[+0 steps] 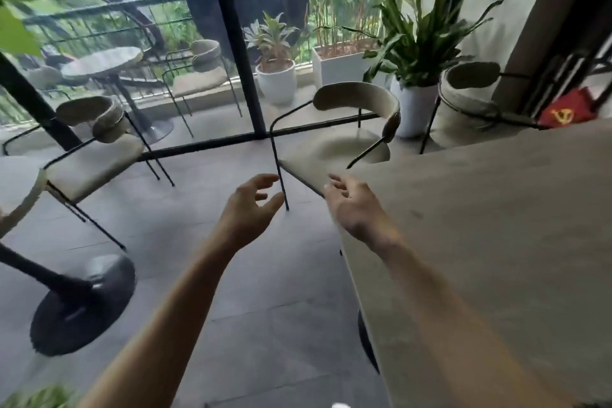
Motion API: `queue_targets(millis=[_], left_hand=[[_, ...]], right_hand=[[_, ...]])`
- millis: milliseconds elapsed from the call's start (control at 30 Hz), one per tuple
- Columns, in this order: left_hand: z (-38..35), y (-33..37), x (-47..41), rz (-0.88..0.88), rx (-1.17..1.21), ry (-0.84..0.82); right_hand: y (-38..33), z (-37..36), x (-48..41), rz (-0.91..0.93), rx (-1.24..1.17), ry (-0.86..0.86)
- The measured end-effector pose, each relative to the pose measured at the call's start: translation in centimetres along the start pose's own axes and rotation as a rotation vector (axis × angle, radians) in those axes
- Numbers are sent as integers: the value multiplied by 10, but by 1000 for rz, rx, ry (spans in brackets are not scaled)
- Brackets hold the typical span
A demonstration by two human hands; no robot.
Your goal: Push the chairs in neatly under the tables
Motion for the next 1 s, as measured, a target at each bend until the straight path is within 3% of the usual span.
queue_targets(millis=[333,567,1000], left_hand=[[-33,-7,-228,-27,29,-77],[30,-46,-366,20,53,7],[171,-170,-643,21,71,-13]], right_hand=[[16,20,-223,-112,-22,72],[-32,-20,-369,-79,-74,59],[-128,-143,-654,-49,-114,134]])
Point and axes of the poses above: each hand's wrist, its own x-axis away from the middle knuckle, its own z-axis out of the back of the hand, y = z × x, the point moved 8 cm from there along -x, towards the middle knuckle, and after that the axes turned 1 degree about -y, right-handed, at the moved point
